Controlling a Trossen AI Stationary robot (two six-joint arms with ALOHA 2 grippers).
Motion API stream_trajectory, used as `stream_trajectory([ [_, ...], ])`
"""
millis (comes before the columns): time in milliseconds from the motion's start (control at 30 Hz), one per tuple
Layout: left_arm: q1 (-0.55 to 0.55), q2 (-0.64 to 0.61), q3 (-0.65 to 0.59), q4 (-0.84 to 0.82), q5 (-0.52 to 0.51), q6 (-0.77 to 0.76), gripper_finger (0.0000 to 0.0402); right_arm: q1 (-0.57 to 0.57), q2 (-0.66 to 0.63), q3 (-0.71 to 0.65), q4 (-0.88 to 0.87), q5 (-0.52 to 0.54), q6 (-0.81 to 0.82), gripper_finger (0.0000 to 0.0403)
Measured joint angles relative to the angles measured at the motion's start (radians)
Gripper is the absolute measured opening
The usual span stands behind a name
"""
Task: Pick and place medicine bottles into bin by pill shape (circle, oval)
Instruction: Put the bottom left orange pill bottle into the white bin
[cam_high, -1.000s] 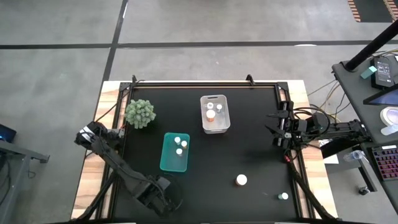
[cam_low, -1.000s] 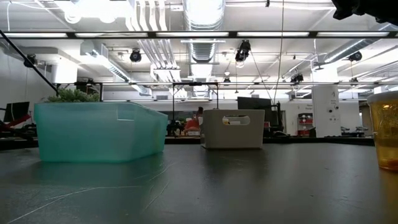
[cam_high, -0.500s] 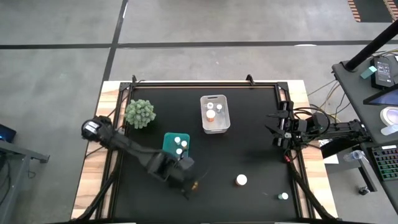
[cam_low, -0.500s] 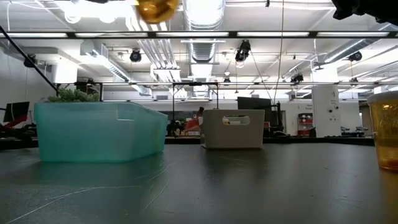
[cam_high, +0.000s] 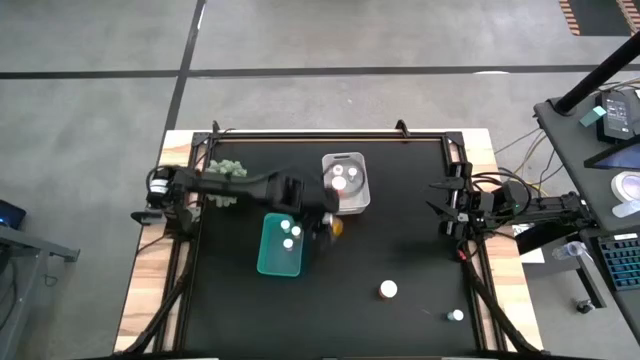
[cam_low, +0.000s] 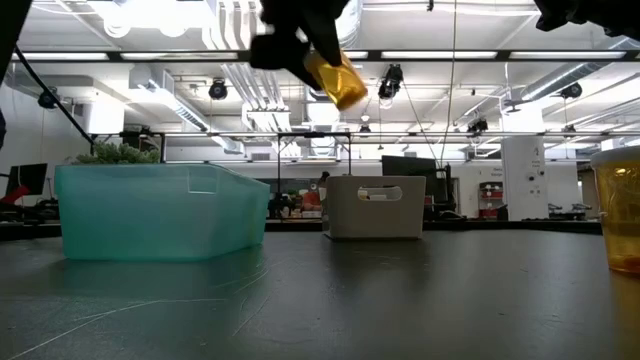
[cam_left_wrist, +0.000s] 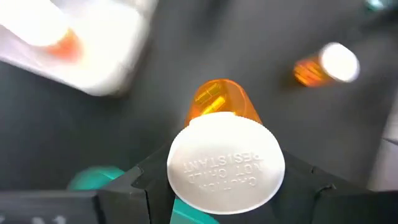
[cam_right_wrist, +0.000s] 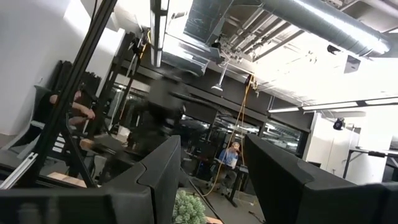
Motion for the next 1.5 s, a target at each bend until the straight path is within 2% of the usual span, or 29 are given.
stream_trajectory([
  [100, 0.090, 0.004, -0.002, 0.032, -0.033, 0.123, 0.0187, 0.000, 0.000, 0.000, 0.001, 0.000, -0.004, 0.0171],
  [200, 0.170, 0.015, -0.006, 0.140, -0.035, 0.234, 0.0187, 0.000, 0.000, 0.000, 0.005, 0.005, -0.006, 0.0171],
  [400, 0.257, 0.070, -0.008, 0.281, -0.032, 0.321, 0.0187, 0.000, 0.000, 0.000, 0.012, 0.010, -0.009, 0.0171],
  [600, 0.271, 0.143, 0.002, 0.309, -0.029, 0.340, 0.0187, 0.000, -0.002, 0.000, 0.013, 0.013, -0.033, 0.0171],
  [733, 0.275, 0.182, 0.023, 0.266, -0.028, 0.389, 0.0187, 0.000, -0.002, 0.000, 0.020, 0.014, -0.043, 0.0171],
  [1067, 0.299, 0.189, 0.023, 0.226, -0.030, 0.472, 0.0187, 0.000, -0.002, 0.000, 0.026, 0.039, -0.086, 0.0171],
  [1500, 0.284, 0.189, -0.008, 0.222, -0.027, 0.468, 0.0187, 0.000, -0.002, 0.000, 0.043, 0.039, -0.087, 0.0171],
])
